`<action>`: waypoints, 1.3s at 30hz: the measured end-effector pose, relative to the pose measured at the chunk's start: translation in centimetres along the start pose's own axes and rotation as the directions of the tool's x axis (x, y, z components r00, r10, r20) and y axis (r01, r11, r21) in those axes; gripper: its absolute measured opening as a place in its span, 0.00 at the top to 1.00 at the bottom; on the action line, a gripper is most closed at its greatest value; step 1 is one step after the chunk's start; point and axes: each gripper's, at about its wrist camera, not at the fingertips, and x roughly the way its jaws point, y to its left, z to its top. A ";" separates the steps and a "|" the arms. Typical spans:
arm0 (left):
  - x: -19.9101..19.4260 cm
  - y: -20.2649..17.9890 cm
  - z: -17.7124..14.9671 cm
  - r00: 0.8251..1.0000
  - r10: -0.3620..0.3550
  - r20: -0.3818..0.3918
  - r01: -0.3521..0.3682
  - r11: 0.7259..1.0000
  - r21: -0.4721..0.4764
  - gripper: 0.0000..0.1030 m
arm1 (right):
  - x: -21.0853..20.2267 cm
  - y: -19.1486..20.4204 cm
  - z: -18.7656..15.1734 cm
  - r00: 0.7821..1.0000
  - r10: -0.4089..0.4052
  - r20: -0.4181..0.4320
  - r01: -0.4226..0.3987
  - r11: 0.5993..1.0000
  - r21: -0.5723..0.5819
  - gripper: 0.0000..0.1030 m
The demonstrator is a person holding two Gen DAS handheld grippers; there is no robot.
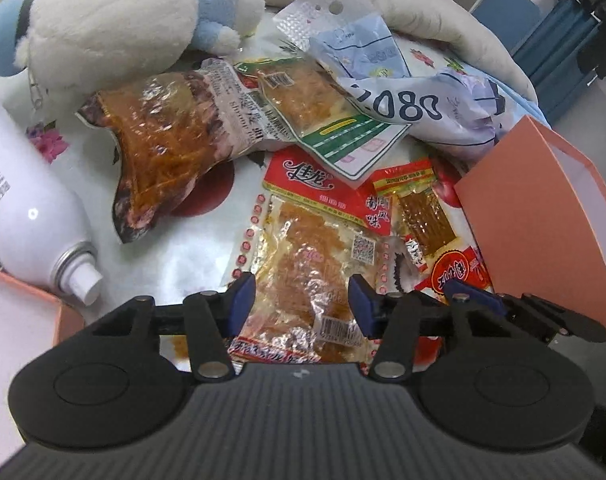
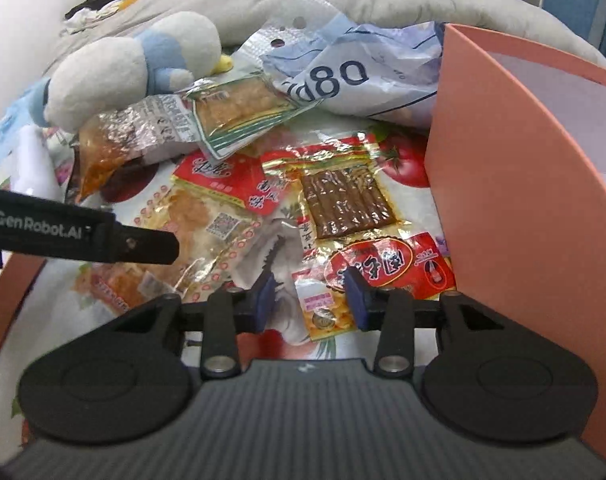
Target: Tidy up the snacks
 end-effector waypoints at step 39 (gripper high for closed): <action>-12.5 -2.5 -17.9 0.969 0.243 -0.052 -0.248 0.962 -0.115 0.49 | -14.9 4.4 -15.0 0.964 0.204 -0.169 -0.236 0.952 -0.195 0.59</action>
